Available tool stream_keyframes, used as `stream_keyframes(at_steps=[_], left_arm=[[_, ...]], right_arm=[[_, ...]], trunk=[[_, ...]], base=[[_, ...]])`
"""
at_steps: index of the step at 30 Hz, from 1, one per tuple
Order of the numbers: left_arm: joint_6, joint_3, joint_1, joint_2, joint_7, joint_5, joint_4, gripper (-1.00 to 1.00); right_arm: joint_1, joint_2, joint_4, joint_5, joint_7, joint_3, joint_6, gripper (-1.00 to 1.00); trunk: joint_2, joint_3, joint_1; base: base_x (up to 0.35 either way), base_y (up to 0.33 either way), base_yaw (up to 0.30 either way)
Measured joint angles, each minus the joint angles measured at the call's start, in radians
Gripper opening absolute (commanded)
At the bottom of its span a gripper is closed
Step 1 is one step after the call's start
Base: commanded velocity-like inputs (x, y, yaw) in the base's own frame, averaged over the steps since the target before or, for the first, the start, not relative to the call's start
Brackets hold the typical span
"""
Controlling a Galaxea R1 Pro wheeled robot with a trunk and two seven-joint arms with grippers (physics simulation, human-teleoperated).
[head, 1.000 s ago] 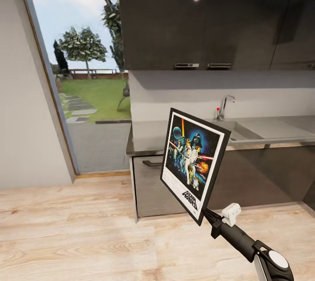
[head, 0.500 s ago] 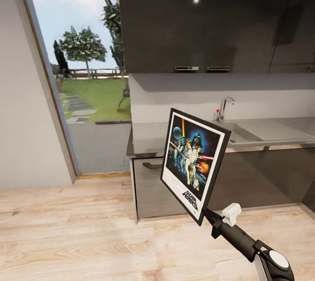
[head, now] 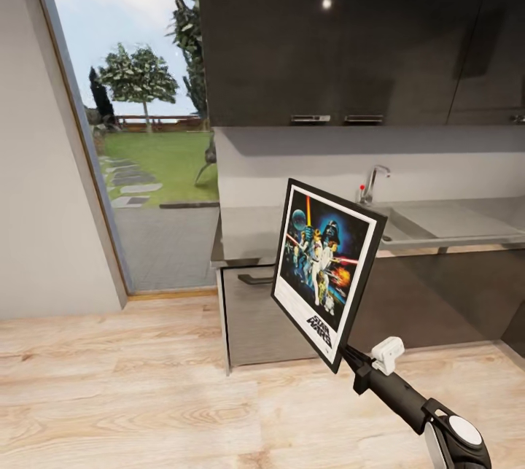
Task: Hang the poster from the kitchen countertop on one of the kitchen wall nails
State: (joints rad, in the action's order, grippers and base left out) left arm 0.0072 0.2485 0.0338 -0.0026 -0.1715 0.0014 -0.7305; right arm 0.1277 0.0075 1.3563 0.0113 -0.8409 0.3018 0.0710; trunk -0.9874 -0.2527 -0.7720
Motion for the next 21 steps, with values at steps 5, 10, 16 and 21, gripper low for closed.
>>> stream_keyframes(at_steps=[5,10,16,21], left_arm=[[0.001,0.0,0.0,0.0,0.0,0.0,0.0,1.0],[0.001,0.0,0.0,0.0,0.0,0.0,0.0,1.0],[0.001,0.0,0.0,0.0,0.0,0.0,0.0,1.0],[0.001,0.0,0.0,0.0,0.0,0.0,0.0,1.0]], right_arm=[[0.002,-0.001,-0.002,0.0,0.001,0.0,0.001,-1.0],[0.002,-0.001,0.0,0.0,0.0,0.0,0.002,-1.0],[0.003,-0.001,0.0,0.0,0.001,0.002,0.001,-1.0],[0.003,-0.001,-0.001,-0.001,0.003,0.005,0.001,-1.0]], trunk=[[0.035,0.016,0.019],[0.07,0.031,0.038],[0.112,0.05,0.061],[0.147,0.066,0.081]], base=[[0.0,0.0,0.0],[0.0,0.0,0.0],[0.0,0.0,0.0],[0.0,0.0,0.0]])
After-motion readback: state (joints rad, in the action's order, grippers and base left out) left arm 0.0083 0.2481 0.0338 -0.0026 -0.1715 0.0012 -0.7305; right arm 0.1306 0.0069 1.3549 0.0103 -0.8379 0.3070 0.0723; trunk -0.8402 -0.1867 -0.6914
